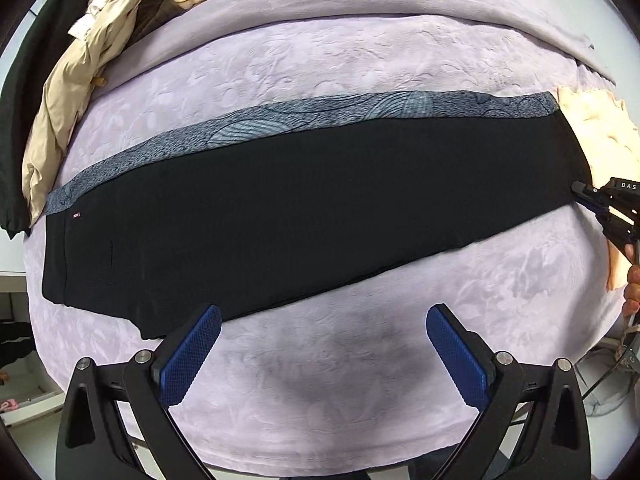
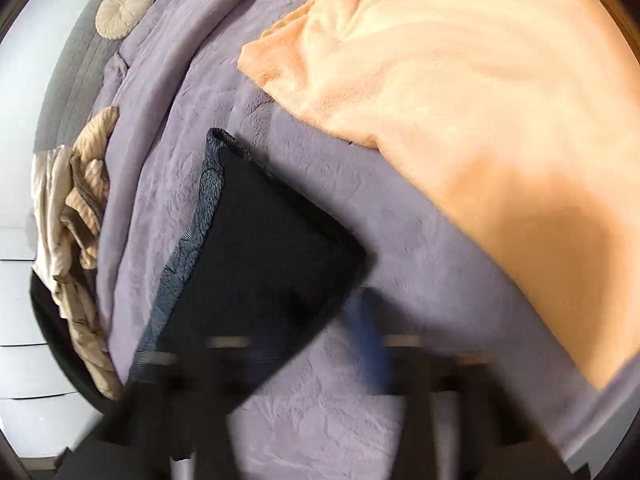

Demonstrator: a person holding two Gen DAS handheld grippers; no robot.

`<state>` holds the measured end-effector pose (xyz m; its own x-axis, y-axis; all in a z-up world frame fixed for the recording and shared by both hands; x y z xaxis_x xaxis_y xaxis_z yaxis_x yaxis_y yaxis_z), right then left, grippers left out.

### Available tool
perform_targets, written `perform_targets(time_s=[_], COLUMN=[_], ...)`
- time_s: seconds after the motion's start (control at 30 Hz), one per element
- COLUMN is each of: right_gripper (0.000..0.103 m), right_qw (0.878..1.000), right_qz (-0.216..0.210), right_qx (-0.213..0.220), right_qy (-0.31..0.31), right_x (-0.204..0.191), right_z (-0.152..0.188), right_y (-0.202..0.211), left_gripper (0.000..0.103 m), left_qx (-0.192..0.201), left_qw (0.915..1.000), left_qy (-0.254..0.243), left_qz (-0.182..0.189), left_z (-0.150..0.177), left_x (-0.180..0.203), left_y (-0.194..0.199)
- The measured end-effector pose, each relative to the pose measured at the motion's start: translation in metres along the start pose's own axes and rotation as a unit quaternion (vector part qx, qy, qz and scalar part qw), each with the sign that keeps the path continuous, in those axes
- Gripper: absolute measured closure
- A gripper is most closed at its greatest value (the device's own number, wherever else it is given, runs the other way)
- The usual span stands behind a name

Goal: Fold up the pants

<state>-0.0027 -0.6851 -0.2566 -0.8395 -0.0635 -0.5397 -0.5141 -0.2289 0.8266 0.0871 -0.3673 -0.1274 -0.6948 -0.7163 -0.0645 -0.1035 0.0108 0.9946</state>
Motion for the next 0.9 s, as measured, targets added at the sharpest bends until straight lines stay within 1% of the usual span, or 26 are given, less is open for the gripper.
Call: perform_targets(time_s=[0.1, 0.13, 0.17, 0.2, 0.23, 0.27, 0.33, 0.37, 0.4, 0.5, 0.57, 0.67, 0.7, 0.73, 0.77, 0.83, 0.87, 0.9], right_gripper=[0.095, 0.094, 0.090, 0.077, 0.069, 0.064, 0.064, 0.064, 0.064, 0.063, 0.059, 0.059, 0.063, 0.066, 0.069, 0.065, 0.061, 0.051], right_qw=[0.999, 0.999, 0.999, 0.999, 0.999, 0.999, 0.998, 0.996, 0.995, 0.986, 0.981, 0.970, 0.965, 0.964, 0.968, 0.981, 0.985, 0.989], right_qz=[0.018, 0.025, 0.027, 0.033, 0.042, 0.045, 0.037, 0.029, 0.019, 0.016, 0.018, 0.047, 0.064, 0.072, 0.070, 0.051, 0.034, 0.007], right_qx=[-0.007, -0.014, -0.017, -0.012, -0.002, 0.015, 0.044, 0.048, 0.040, 0.004, -0.015, -0.042, -0.036, -0.025, -0.018, 0.002, -0.001, -0.016], right_qy=[0.043, 0.043, 0.036, 0.025, 0.019, 0.018, 0.040, 0.063, 0.094, 0.165, 0.193, 0.235, 0.252, 0.254, 0.240, 0.188, 0.169, 0.148], right_x=[-0.005, -0.001, 0.002, 0.007, 0.012, 0.012, 0.004, -0.007, -0.024, -0.069, -0.089, -0.104, -0.104, -0.103, -0.101, -0.093, -0.089, -0.084], right_z=[-0.004, -0.006, -0.007, -0.009, -0.010, -0.012, -0.011, -0.008, -0.004, 0.003, 0.006, 0.008, 0.005, -0.001, -0.007, -0.019, -0.021, -0.018], right_y=[-0.005, -0.009, -0.010, -0.007, -0.001, 0.009, 0.026, 0.031, 0.029, 0.000, -0.025, -0.068, -0.075, -0.075, -0.071, -0.050, -0.041, -0.033], left_gripper=[0.000, 0.000, 0.000, 0.000, 0.000, 0.000, 0.000, 0.000, 0.000, 0.000, 0.000, 0.000, 0.000, 0.000, 0.000, 0.000, 0.000, 0.000], left_qx=[-0.003, -0.005, -0.007, -0.006, -0.005, -0.004, -0.004, -0.006, -0.010, -0.015, -0.013, -0.011, -0.011, -0.012, -0.011, -0.010, -0.010, -0.010], left_qw=[1.0000, 0.9999, 0.9999, 0.9998, 0.9998, 0.9997, 0.9996, 0.9996, 0.9995, 0.9994, 0.9993, 0.9991, 0.9990, 0.9989, 0.9989, 0.9988, 0.9988, 0.9989], left_qy=[0.002, 0.005, 0.008, 0.014, 0.017, 0.019, 0.019, 0.019, 0.020, 0.023, 0.023, 0.021, 0.023, 0.026, 0.030, 0.036, 0.037, 0.039], left_qz=[-0.007, -0.008, -0.009, -0.009, -0.011, -0.014, -0.019, -0.020, -0.021, -0.023, -0.027, -0.034, -0.036, -0.037, -0.034, -0.031, -0.029, -0.026], left_z=[-0.006, -0.007, -0.009, -0.011, -0.013, -0.014, -0.016, -0.017, -0.018, -0.022, -0.025, -0.028, -0.028, -0.028, -0.028, -0.027, -0.028, -0.028], left_x=[0.005, 0.006, 0.006, 0.004, 0.004, 0.002, 0.000, 0.000, 0.000, 0.001, 0.002, 0.004, 0.003, 0.002, 0.000, -0.002, -0.003, -0.003], left_y=[-0.001, -0.002, -0.002, -0.002, -0.002, -0.001, -0.003, -0.005, -0.008, -0.013, -0.013, -0.013, -0.013, -0.013, -0.013, -0.014, -0.014, -0.015])
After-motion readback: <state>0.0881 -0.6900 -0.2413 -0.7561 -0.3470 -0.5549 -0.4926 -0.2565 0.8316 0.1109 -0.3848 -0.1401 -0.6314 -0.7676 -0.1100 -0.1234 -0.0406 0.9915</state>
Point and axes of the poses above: each gripper's, at about its wrist camera, not at the fingertips, and y roughly against the way its jaws point, x to its right, z to its underside, the point moved 9 cm from there along -y, roughly the way its jaws point, and after that the axes turned 13 degrees about -y, right-handed, at the moved point
